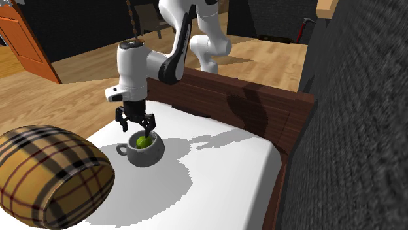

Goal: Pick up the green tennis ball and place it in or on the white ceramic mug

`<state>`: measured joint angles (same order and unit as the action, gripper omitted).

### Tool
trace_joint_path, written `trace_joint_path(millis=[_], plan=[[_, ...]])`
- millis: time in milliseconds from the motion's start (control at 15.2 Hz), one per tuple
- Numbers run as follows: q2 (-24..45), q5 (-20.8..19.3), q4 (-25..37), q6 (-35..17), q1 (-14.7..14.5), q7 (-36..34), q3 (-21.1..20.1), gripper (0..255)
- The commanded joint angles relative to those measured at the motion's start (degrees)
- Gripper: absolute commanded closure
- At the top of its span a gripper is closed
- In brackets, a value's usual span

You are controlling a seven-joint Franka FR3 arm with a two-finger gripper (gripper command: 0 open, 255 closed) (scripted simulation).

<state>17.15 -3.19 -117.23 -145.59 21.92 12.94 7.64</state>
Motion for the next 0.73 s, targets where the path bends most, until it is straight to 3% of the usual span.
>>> trace_joint_path(millis=[0, 132, 660], plan=[[-2.36, -0.32, -0.2, 2.16, -0.27, -0.23, 0.1, 0], [-5.03, -0.68, -0.19, 4.84, -0.55, -0.47, 0.16, 0], [-5.03, -0.68, -0.19, 4.84, -0.54, -0.47, 0.15, 0]])
